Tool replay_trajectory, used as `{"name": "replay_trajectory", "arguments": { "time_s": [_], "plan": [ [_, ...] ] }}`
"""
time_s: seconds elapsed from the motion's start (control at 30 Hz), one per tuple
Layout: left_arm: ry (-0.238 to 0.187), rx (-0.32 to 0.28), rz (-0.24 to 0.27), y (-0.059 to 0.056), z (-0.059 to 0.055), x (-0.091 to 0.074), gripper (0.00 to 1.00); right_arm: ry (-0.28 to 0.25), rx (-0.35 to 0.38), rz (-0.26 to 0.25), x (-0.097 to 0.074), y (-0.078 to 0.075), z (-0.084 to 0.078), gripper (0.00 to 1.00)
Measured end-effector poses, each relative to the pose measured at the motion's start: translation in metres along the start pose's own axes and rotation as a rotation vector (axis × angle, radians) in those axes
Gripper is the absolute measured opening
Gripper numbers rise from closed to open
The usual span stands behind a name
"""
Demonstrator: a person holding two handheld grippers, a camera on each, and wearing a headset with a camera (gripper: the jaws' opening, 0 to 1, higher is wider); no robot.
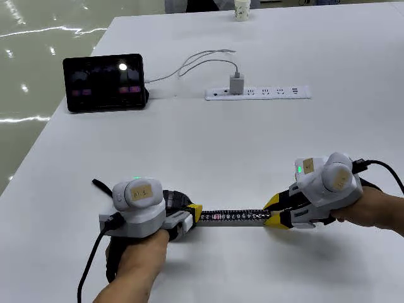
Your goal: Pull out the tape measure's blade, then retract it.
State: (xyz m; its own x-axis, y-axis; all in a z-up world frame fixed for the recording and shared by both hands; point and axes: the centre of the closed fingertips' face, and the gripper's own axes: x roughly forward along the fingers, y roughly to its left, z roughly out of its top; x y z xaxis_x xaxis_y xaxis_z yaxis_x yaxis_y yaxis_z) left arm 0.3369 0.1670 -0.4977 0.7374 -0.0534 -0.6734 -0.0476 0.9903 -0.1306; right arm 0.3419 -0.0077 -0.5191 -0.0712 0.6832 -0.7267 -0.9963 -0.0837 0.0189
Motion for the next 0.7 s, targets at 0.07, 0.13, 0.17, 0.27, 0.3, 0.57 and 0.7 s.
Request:
{"name": "replay_trajectory", "arguments": {
  "time_s": [0.07,0.13,0.17,0.27,0.3,0.57,0.7],
  "plan": [
    [0.0,-0.001,0.0,0.0,0.0,0.0,0.6,-0.002,0.0,0.001,0.001,0.0,0.001,0.09],
    [0.0,-0.001,-0.001,0.0,0.0,0.0,0.6,-0.003,-0.002,0.001,0.002,0.001,0.003,0.09],
    [0.001,-0.002,-0.001,0.0,0.0,0.0,0.6,-0.004,-0.002,0.002,0.003,0.001,0.003,0.09],
    [0.0,-0.002,-0.001,0.0,0.0,0.0,0.6,-0.005,-0.002,0.005,0.005,0.001,0.005,0.09],
    [0.001,-0.002,-0.001,0.0,0.0,0.0,0.6,-0.007,-0.002,0.006,0.005,0.001,0.006,0.09],
    [0.001,-0.003,-0.002,0.0,0.0,0.0,0.6,-0.011,-0.007,0.009,0.011,0.001,0.012,0.1],
    [0.001,-0.004,-0.003,0.0,0.0,0.0,0.6,-0.014,-0.008,0.01,0.014,0.001,0.014,0.1]
  ]
}}
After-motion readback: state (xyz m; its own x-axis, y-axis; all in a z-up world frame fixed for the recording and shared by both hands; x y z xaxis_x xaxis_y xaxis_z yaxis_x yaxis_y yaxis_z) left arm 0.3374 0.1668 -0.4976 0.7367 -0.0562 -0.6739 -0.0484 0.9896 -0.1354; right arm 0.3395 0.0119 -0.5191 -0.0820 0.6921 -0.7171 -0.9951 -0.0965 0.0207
